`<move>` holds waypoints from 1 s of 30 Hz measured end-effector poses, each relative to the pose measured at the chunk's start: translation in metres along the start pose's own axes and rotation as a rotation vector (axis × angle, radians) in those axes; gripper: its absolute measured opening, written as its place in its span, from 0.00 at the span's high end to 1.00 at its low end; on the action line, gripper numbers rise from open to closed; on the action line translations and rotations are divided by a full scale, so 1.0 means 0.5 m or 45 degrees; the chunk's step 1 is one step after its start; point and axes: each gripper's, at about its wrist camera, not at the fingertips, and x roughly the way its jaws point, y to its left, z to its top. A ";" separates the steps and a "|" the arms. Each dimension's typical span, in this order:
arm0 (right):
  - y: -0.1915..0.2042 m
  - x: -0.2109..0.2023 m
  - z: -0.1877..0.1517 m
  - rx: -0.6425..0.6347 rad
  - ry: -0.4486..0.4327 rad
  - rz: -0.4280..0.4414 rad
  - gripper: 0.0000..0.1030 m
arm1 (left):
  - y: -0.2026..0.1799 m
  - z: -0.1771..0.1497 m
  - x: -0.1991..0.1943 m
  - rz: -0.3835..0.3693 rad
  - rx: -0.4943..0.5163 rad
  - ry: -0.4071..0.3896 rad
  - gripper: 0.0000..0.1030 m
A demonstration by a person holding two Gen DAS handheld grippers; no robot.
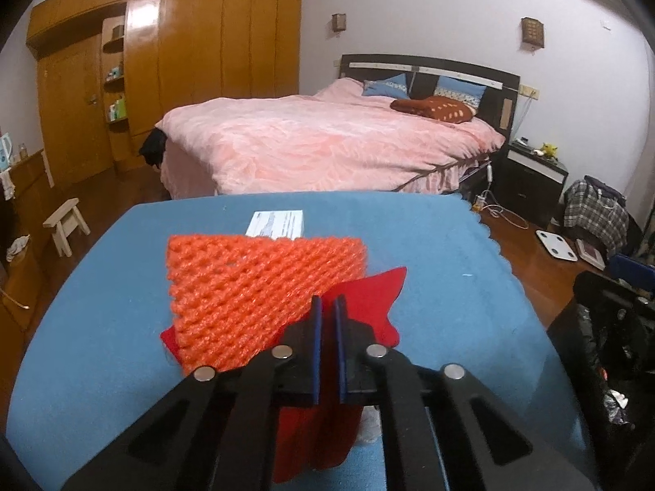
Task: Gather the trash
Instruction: 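Move the left gripper back to the table and grasp the red glove, then grasp the grey sock with the right gripper while the left holds the red glove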
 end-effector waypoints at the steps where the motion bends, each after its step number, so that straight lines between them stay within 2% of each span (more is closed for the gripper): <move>1: -0.002 0.000 0.000 0.000 0.002 0.000 0.05 | 0.000 0.001 0.004 0.000 -0.003 0.009 0.69; 2: -0.003 0.002 0.000 0.003 0.006 -0.001 0.05 | 0.000 -0.001 0.006 0.004 -0.006 0.015 0.54; 3: -0.004 0.003 -0.001 0.006 0.009 -0.002 0.05 | -0.001 -0.002 0.008 0.009 -0.005 0.018 0.50; 7: -0.006 0.009 -0.003 0.012 0.017 -0.004 0.05 | -0.010 -0.007 0.017 0.023 0.024 0.027 0.49; 9: -0.006 0.011 -0.004 0.013 0.020 -0.003 0.05 | -0.016 -0.009 0.022 0.054 0.052 0.030 0.60; 10: -0.006 0.012 -0.004 0.013 0.021 -0.004 0.05 | -0.018 -0.010 0.023 0.073 0.066 0.029 0.73; 11: -0.006 0.013 -0.004 0.014 0.022 -0.004 0.05 | -0.021 -0.010 0.024 0.089 0.080 0.025 0.80; 14: -0.005 0.014 -0.004 0.017 0.021 -0.002 0.05 | -0.019 -0.008 0.022 0.072 0.075 0.007 0.90; 19: -0.006 0.010 -0.003 0.022 0.014 0.000 0.05 | -0.011 0.004 -0.006 0.027 0.029 -0.040 0.93; 26: -0.004 -0.008 0.005 0.025 -0.015 0.015 0.05 | -0.006 0.055 -0.097 -0.032 -0.006 -0.167 0.93; 30: 0.009 -0.014 0.007 0.020 -0.022 0.034 0.05 | 0.009 0.059 -0.134 -0.023 -0.013 -0.176 0.93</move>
